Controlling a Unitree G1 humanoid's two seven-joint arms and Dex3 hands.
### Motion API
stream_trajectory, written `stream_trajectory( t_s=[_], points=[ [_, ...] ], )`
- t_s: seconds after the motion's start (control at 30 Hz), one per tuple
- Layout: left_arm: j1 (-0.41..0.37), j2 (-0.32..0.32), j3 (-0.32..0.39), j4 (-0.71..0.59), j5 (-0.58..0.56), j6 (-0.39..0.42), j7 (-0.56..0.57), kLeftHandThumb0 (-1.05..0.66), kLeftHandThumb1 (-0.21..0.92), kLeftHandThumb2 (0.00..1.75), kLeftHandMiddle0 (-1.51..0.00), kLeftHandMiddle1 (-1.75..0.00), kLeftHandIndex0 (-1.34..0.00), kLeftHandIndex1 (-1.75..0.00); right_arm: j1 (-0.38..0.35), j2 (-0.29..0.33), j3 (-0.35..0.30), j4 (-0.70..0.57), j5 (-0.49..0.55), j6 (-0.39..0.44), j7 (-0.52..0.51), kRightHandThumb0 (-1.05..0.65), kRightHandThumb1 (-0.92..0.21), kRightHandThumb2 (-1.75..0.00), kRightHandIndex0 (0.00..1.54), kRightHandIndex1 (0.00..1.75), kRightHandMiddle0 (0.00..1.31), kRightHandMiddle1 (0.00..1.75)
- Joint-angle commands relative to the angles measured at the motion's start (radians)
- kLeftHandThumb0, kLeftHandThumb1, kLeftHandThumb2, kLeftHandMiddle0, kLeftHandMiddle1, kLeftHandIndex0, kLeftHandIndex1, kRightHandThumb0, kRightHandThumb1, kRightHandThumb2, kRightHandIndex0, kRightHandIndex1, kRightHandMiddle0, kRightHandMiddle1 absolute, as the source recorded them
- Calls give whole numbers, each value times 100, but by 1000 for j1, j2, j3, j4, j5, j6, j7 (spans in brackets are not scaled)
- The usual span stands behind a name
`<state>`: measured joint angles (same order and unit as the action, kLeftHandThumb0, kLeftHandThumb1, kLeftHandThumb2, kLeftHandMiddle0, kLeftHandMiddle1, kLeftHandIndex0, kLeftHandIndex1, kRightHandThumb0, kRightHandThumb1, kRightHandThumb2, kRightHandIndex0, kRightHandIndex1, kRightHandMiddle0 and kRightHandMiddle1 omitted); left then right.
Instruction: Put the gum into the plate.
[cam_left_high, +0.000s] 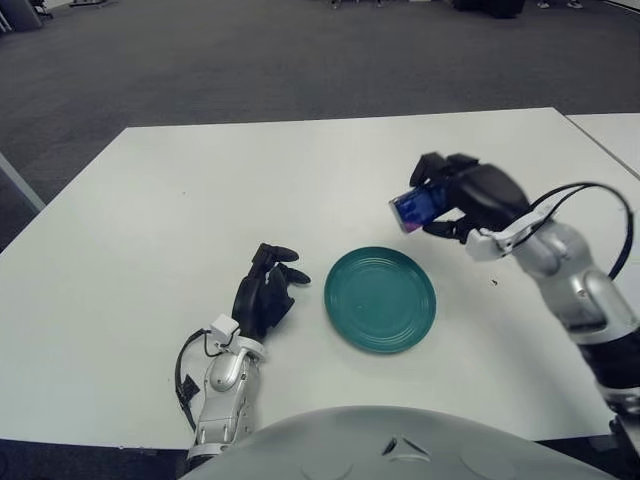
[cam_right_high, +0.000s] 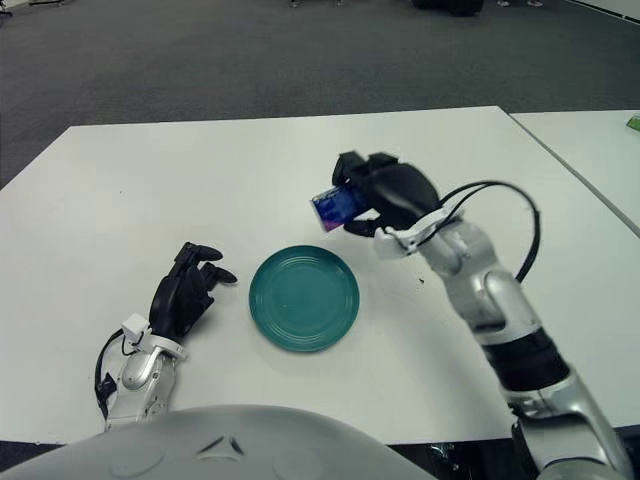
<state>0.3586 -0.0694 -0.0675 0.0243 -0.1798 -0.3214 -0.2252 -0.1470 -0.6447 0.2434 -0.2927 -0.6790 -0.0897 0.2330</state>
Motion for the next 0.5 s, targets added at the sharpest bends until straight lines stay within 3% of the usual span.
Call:
stream_trajectory(
  t_s=[0.0,0.17,0.47],
  points=[
    [11,2,-5,15,9,20,8,-93,92,89,-45,-167,-27,-170,19,5,11,-51,-9,-36,20,-39,-65,-89,39,55,36,175],
    [14,1,-8,11,15,18,9,-92,92,89,-44,-167,-28,-168,89,16,39,-137,-26,-77,39,-39,-66,-88,43,59,36,175],
    [15,5,1,10,-1,32,4,-92,92,90,-48,-161,-28,-166,125,53,88,-158,-33,-127,71,-39,-66,-87,43,73,36,175]
  ],
)
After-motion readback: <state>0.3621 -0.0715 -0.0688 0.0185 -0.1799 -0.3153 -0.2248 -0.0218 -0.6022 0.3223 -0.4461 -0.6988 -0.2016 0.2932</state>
